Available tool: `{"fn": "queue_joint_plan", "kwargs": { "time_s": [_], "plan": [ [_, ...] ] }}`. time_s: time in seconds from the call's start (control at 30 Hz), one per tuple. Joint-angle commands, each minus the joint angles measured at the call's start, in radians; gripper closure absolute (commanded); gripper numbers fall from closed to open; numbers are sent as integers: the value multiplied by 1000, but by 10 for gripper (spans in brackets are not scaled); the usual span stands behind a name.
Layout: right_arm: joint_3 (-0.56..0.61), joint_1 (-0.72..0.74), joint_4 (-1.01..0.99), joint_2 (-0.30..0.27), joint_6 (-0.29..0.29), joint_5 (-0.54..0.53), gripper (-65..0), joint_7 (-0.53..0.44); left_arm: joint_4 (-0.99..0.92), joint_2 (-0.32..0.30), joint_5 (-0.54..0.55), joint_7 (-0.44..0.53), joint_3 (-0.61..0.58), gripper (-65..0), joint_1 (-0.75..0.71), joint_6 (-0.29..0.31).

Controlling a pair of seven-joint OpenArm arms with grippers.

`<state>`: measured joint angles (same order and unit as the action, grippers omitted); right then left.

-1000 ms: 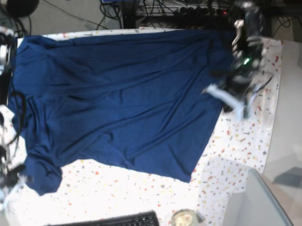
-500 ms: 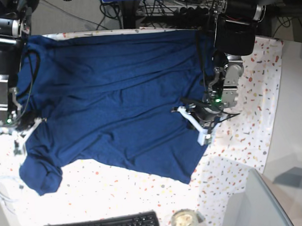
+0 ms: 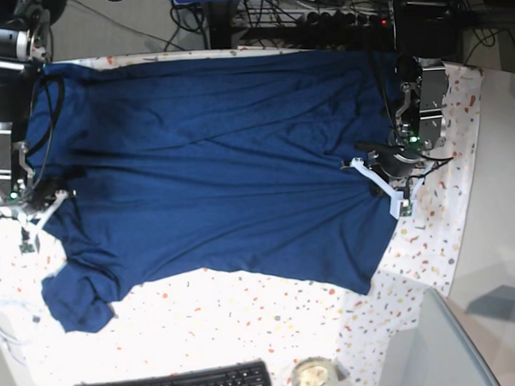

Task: Layout the t-shirt on the table in an organized manner, then fold the t-shirt properly
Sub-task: 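Grasp the shirt's lower side edges with both grippers and smooth outward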

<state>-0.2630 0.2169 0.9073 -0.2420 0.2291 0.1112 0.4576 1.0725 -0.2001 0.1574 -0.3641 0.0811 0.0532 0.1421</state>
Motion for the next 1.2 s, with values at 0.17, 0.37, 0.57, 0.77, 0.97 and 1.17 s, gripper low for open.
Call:
{"fn": "queue_joint_plan", "kwargs": {
  "time_s": [0.17,0.37,0.57,0.77,0.97,1.17],
  "plan": [
    [4,-15,246,-15,-33,0,-2,80,84,-5,-12,-20,-7,0,43,-12],
    [6,-3,260,-12,-32,0,-2,96,94,21,-12,-22,-7,0,110,-12],
    [47,0,252,20,-30,0,-2,108,-79,55,-14,-16,-10,0,222,-12],
    [132,86,71,20,-30,-1,-2,106,-260,64,-14,52,-10,0,308,-12],
    [132,166,-152,11,-38,-1,-2,0,-407,64,-12,84,-106,0,376,-12],
    [132,279,-485,-27,-46,-3,-3,-300,-625,101,-11,291,-188,0,446,-12]
  ]
}}
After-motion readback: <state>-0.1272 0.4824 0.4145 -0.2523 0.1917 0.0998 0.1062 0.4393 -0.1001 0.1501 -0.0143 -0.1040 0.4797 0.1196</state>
